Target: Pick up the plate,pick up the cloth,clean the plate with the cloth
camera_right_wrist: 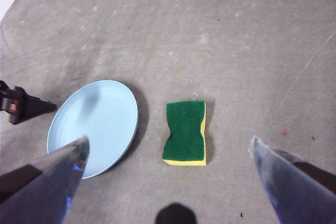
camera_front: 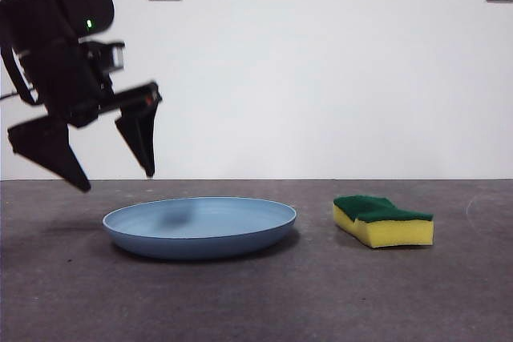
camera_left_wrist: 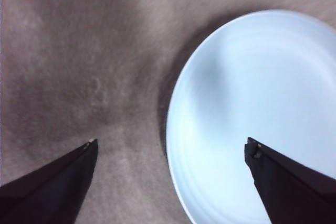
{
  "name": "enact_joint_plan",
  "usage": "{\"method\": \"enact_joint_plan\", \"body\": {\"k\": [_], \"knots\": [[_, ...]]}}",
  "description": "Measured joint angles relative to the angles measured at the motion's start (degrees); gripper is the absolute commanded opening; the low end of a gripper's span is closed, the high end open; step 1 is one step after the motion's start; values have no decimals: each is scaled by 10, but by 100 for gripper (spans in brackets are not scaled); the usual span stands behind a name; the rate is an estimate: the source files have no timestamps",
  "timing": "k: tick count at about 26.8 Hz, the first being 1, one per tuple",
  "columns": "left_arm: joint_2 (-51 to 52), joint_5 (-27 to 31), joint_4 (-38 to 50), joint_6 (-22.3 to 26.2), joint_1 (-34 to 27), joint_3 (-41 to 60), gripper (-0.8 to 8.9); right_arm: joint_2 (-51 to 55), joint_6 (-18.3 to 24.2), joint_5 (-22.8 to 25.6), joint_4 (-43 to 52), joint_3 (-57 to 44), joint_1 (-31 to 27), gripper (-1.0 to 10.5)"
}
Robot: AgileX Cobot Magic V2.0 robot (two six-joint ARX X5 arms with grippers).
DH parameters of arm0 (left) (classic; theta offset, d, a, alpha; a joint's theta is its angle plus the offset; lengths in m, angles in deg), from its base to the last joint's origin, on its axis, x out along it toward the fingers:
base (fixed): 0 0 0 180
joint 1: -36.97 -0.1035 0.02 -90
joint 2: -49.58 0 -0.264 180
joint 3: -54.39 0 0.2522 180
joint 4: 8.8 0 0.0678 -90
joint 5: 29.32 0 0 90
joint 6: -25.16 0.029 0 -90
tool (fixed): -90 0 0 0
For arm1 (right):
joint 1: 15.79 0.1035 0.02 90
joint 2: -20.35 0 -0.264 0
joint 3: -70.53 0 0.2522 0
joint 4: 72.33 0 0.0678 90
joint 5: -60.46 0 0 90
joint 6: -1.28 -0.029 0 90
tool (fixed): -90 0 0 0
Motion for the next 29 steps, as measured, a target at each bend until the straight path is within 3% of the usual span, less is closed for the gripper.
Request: {"method": "enact_joint_plan", "body": {"k": [20, 21, 23, 24, 29], "knots": [[-72, 3, 22, 9, 25, -5, 460, 0, 0, 0, -5, 0, 0, 535], [-72, 3, 22, 10, 26, -6, 391, 0, 0, 0, -8, 0, 0, 535], [-73, 5, 19, 11, 29, -6, 65, 0, 0, 0, -11, 0, 0, 535], [-73, 5, 17, 12, 29, -6, -10, 0, 0, 0, -12, 0, 0, 535], [-76, 4, 16, 22, 33, -5, -8, 0, 0, 0, -12, 0, 0, 535]]}}
